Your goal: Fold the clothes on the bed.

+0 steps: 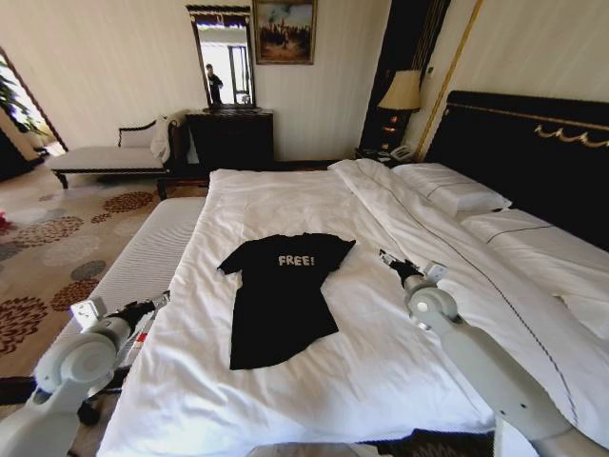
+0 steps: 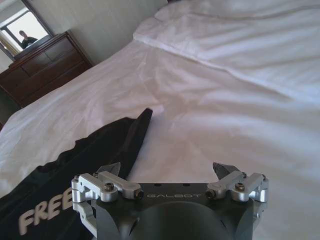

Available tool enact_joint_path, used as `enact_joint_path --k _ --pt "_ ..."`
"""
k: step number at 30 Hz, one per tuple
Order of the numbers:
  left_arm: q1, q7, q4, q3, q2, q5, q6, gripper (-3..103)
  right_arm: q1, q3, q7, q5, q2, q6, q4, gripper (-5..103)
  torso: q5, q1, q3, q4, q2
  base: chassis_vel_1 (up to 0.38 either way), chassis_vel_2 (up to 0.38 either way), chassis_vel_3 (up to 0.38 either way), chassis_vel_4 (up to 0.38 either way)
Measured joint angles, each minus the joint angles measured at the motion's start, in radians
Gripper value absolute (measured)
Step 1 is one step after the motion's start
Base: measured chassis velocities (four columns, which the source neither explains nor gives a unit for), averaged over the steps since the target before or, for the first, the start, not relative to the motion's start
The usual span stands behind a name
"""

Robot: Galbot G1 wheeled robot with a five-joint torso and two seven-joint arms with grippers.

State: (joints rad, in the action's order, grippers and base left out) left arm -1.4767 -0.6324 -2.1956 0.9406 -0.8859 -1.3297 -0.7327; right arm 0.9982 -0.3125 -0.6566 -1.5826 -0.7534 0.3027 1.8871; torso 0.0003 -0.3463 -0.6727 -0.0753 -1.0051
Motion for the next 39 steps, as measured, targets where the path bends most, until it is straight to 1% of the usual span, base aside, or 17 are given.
enact_joint_path --k 2,4,6,7,8,9,11,13,14,17,19,20,23,25,32,37,39 --pt "-0.011 0.0 -0.03 0.012 -0.015 -0.017 -0.011 100 0.022 -0.035 -0.064 -0.117 -0.032 0.012 0.044 100 -0.0003 0.0 0.0 0.001 0.0 0.0 0.0 0.0 0.0" --pt "-0.022 -0.003 -0.063 0.02 -0.034 -0.044 -0.014 100 0.069 -0.084 -0.122 -0.195 -0.07 0.015 0.09 100 -0.0003 0.0 0.0 0.0009 0.0 0.0 0.0 0.0 0.0" --pt "-0.026 -0.018 -0.076 0.024 -0.045 -0.06 -0.014 100 0.09 -0.101 -0.141 -0.216 -0.086 0.015 0.109 100 -0.0004 0.0 0.0 0.0005 0.0 0.0 0.0 0.0 0.0" --pt "-0.031 -0.046 -0.091 0.027 -0.059 -0.091 -0.014 100 0.116 -0.121 -0.159 -0.236 -0.105 0.016 0.132 100 -0.0004 0.0 0.0 0.0002 0.0 0.0 0.0 0.0 0.0" --pt "-0.038 -0.097 -0.111 0.032 -0.085 -0.153 -0.014 100 0.153 -0.148 -0.172 -0.25 -0.133 0.016 0.16 100 -0.0003 0.0 0.0 0.0001 0.0 0.0 0.0 0.0 0.0" --pt "-0.038 -0.097 -0.111 0.032 -0.085 -0.153 -0.014 100 0.153 -0.148 -0.172 -0.25 -0.133 0.016 0.16 100 -0.0003 0.0 0.0 0.0001 0.0 0.0 0.0 0.0 0.0" --pt "-0.045 -0.157 -0.139 0.038 -0.13 -0.245 -0.012 100 0.214 -0.188 -0.182 -0.255 -0.184 0.017 0.187 100 -0.0002 0.0 0.0 0.0003 0.0 0.0 0.0 0.0 0.0" --pt "-0.043 -0.166 -0.164 0.047 -0.16 -0.298 -0.011 100 0.258 -0.212 -0.187 -0.256 -0.216 0.023 0.203 100 -0.0003 0.0 0.0 0.0003 0.0 0.0 0.0 0.0 0.0" --pt "-0.043 -0.166 -0.164 0.047 -0.16 -0.298 -0.011 100 0.258 -0.212 -0.187 -0.256 -0.216 0.023 0.203 100 -0.0003 0.0 0.0 0.0003 0.0 0.0 0.0 0.0 0.0" --pt "-0.015 -0.133 -0.227 0.078 -0.202 -0.412 -0.008 100 0.346 -0.236 -0.188 -0.246 -0.288 0.033 0.239 100 -0.0002 0.0 0.0 -0.0003 0.0 0.0 0.0 0.0 0.0" --pt "-0.012 -0.131 -0.232 0.079 -0.204 -0.417 -0.008 100 0.352 -0.236 -0.188 -0.245 -0.294 0.035 0.242 100 -0.0001 0.0 0.0 -0.0005 0.0 0.0 0.0 0.0 0.0" --pt "0.0 -0.119 -0.256 0.081 -0.214 -0.427 -0.007 100 0.367 -0.233 -0.187 -0.238 -0.325 0.037 0.246 100 -0.0002 0.0 0.0 -0.0004 0.0 0.0 0.0 0.0 0.0" --pt "0.005 -0.107 -0.27 0.076 -0.22 -0.406 -0.007 100 0.367 -0.219 -0.187 -0.234 -0.355 0.037 0.241 100 -0.0003 0.0 0.0 -0.0002 0.0 0.0 0.0 0.0 0.0" --pt "0.003 -0.095 -0.275 0.07 -0.225 -0.353 -0.006 100 0.355 -0.189 -0.185 -0.224 -0.397 0.036 0.222 100 -0.0004 0.0 0.0 0.0001 0.0 0.0 0.0 0.0 0.0" --pt "-0.003 -0.093 -0.262 0.09 -0.206 -0.292 -0.005 100 0.303 -0.119 -0.179 -0.187 -0.479 0.035 0.15 100 -0.0003 0.0 0.0 0.0001 0.0 0.0 0.0 0.0 0.0" --pt "0.007 -0.092 -0.238 0.094 -0.192 -0.277 -0.004 100 0.279 -0.087 -0.168 -0.153 -0.503 0.035 0.102 100 -0.0005 -0.001 0.0 0.0 0.0 0.0 0.0 0.0 0.0" --pt "0.009 -0.092 -0.233 0.092 -0.193 -0.273 -0.004 100 0.275 -0.082 -0.165 -0.146 -0.506 0.035 0.094 103 -0.0005 -0.001 0.0 -0.0001 0.0 0.0 0.0 0.0 0.0"
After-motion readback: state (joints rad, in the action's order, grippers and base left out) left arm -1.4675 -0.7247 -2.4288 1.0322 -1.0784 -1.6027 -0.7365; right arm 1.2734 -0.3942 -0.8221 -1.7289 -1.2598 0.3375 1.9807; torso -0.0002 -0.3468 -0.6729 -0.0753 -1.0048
